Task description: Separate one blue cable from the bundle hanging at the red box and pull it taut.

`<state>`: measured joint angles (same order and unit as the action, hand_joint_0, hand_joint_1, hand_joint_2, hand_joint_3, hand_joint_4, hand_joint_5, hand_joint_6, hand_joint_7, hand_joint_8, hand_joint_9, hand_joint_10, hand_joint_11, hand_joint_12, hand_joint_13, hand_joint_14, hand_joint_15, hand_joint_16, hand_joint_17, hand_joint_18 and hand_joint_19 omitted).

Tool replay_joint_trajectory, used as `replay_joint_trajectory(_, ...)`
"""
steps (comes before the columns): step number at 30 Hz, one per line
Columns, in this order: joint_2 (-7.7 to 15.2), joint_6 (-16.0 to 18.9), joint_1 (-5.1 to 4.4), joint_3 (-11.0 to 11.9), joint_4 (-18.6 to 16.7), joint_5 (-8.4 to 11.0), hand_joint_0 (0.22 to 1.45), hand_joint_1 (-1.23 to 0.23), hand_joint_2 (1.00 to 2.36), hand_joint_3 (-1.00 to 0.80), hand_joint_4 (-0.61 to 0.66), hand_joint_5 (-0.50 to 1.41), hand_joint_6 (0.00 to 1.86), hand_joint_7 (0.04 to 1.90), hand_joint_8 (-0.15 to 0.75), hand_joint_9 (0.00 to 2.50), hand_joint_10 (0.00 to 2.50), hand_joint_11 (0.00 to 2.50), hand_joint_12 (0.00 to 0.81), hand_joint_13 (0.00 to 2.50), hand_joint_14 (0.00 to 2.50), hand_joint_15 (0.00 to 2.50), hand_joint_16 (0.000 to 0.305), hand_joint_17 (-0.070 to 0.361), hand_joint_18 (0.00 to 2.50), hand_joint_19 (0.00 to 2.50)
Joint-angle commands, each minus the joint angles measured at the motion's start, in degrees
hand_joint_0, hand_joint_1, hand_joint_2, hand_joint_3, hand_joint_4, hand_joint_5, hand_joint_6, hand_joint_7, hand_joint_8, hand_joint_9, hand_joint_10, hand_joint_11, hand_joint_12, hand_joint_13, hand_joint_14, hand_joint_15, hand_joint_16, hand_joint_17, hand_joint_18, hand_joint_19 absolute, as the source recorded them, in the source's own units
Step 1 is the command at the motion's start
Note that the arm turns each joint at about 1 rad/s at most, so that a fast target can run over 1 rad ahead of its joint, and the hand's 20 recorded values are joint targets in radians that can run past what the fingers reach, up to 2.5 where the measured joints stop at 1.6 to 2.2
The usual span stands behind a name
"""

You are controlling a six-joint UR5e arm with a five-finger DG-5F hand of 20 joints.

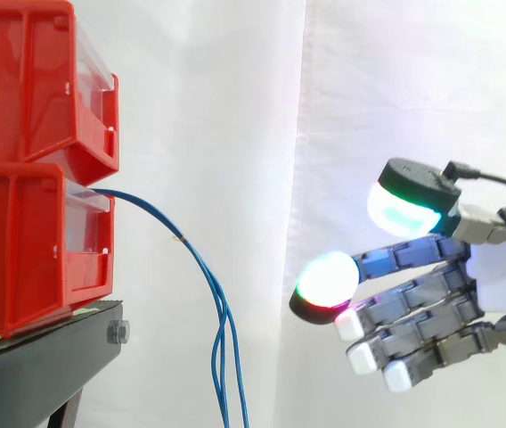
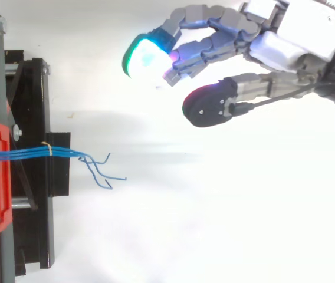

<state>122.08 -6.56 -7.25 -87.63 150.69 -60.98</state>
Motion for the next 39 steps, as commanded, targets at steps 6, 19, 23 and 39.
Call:
replay_joint_trajectory(6, 7.2, 2.3, 0.66, 7.2, -1.4, -0.19, 0.56, -0.64, 1.00, -0.50, 0.18, -0.20, 0.50, 0.91, 0.271, 0.69, 0.01, 0.57, 0.350, 0.70, 0.02, 0.48, 0.041, 0.092, 0.58, 0.57)
replay_joint_trajectory(19, 13.5, 4.4, 0.05, 14.2, -1.0, -3.18, 0.55, -0.63, 1.00, -0.50, 0.18, -0.20, 0.50, 0.91, 0.273, 0.69, 0.02, 0.58, 0.349, 0.69, 0.02, 0.49, 0.041, 0.093, 0.57, 0.56)
replay_joint_trajectory(23, 13.4, 6.7, -0.66, 14.3, 0.6, -4.24, 0.54, -0.57, 1.00, -0.50, 0.18, -0.20, 0.50, 0.91, 0.274, 0.70, 0.02, 0.58, 0.354, 0.69, 0.02, 0.49, 0.042, 0.094, 0.57, 0.56)
replay_joint_trajectory(39, 13.4, 11.9, -2.06, 14.3, -0.5, -11.36, 0.58, -0.61, 1.00, -0.44, 0.18, -0.20, 0.50, 0.91, 0.271, 0.70, 0.02, 0.59, 0.350, 0.70, 0.02, 0.50, 0.041, 0.092, 0.56, 0.57)
